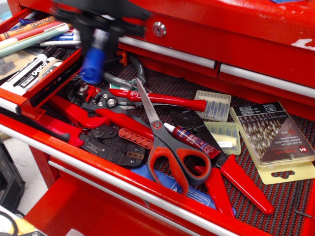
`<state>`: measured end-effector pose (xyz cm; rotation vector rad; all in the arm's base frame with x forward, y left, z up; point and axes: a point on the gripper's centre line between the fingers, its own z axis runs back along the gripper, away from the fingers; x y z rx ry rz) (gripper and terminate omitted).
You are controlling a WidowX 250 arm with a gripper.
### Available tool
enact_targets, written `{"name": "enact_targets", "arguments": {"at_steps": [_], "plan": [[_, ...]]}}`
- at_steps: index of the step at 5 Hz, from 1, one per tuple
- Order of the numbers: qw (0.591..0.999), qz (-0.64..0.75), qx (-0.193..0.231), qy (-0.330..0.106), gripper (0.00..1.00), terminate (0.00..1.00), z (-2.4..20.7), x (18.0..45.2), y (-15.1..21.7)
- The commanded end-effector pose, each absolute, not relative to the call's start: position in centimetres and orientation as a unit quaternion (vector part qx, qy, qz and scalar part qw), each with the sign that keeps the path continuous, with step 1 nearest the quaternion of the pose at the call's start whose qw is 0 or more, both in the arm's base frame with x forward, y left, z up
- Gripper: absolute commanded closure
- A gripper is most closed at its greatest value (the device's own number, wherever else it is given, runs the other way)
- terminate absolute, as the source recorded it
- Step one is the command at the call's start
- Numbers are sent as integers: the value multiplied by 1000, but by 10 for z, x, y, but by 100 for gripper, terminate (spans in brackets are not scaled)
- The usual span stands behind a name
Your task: Pick up blue pen and put into drawer
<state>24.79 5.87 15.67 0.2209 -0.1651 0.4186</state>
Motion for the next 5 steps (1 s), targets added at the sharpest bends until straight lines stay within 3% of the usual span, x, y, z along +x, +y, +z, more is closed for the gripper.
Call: {"name": "enact_targets", "arguments": {"at_steps": [1, 3, 4, 5], "plan": [[984, 87, 100, -122, 100, 0, 162, 257, 124], [985, 55, 101, -129, 100, 0, 153, 255, 177], [989, 38, 76, -118, 0, 0, 147, 260, 195], [989, 38, 76, -118, 0, 0, 147, 260, 195]]}}
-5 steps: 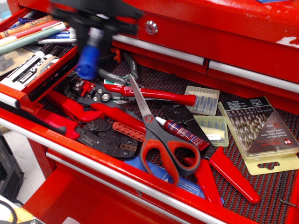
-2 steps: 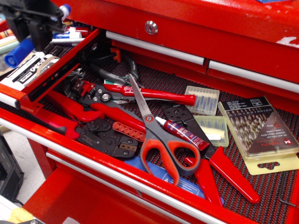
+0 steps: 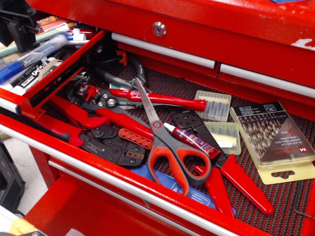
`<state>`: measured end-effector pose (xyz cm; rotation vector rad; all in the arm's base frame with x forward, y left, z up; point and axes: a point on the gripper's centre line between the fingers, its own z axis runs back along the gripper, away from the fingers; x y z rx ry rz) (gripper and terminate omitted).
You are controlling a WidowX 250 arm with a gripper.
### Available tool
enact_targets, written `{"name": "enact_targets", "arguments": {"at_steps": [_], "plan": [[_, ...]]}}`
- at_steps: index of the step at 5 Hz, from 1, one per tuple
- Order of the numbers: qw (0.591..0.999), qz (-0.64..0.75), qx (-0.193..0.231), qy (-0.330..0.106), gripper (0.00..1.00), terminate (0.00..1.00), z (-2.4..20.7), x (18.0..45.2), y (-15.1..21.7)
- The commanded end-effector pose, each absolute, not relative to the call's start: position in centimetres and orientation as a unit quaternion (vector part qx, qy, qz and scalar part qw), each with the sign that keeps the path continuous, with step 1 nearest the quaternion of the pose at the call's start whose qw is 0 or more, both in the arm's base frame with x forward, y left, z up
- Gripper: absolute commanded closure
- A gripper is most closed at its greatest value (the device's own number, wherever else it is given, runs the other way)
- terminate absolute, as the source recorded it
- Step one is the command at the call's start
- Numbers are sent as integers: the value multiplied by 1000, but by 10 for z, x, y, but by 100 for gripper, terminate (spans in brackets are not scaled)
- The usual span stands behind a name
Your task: Pick up blue pen and put into drawer
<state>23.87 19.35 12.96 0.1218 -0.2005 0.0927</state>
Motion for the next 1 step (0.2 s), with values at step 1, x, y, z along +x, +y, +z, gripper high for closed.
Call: {"name": "enact_targets", "arguments": {"at_steps": [1], "plan": [[989, 38, 76, -118, 0, 100, 147, 260, 195]]}}
